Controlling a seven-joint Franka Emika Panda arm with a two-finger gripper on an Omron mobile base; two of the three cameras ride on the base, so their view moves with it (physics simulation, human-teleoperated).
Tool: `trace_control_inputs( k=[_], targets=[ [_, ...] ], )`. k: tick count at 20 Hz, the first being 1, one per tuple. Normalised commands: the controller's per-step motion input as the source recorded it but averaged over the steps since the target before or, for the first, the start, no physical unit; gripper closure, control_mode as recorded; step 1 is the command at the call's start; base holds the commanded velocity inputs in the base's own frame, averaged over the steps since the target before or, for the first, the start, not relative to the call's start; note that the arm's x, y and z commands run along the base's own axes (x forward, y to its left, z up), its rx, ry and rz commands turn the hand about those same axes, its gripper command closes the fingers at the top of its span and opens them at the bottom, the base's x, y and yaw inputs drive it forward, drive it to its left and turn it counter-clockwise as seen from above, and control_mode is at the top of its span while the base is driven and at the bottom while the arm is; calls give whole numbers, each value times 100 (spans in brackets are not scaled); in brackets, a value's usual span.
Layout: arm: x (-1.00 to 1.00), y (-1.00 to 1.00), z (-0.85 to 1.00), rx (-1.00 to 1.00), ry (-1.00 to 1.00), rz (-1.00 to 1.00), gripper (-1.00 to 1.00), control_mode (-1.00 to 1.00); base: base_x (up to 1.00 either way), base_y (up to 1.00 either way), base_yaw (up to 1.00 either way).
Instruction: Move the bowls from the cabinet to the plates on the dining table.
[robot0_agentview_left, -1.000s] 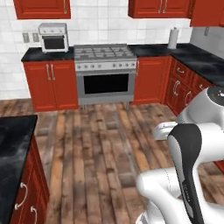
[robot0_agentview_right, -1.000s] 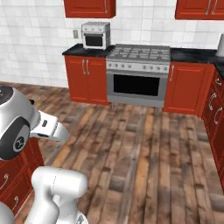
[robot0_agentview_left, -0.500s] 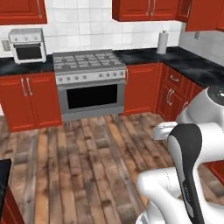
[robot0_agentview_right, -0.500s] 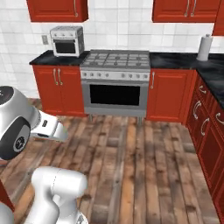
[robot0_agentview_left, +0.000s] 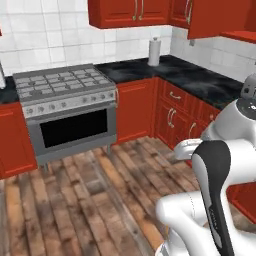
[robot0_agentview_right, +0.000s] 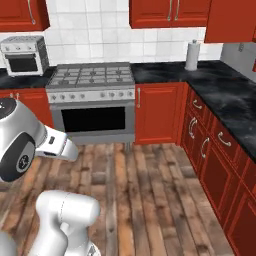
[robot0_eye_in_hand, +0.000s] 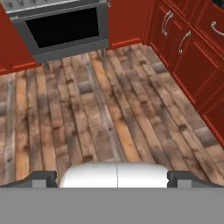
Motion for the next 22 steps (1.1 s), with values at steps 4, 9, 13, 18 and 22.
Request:
trace_control_inputs(
  k=[4,9,13,18,22],
  targets=[
    [0,0,0,0,0,0,-100,100,67,-15,-54],
    [0,0,0,0,0,0,-100,100,87,-8,-54],
    [0,0,0,0,0,0,-100,100,100,0,-45],
    [0,0,0,0,0,0,-100,100,90,4,-42],
    [0,0,0,0,0,0,-100,100,49,1,-43]
  ],
)
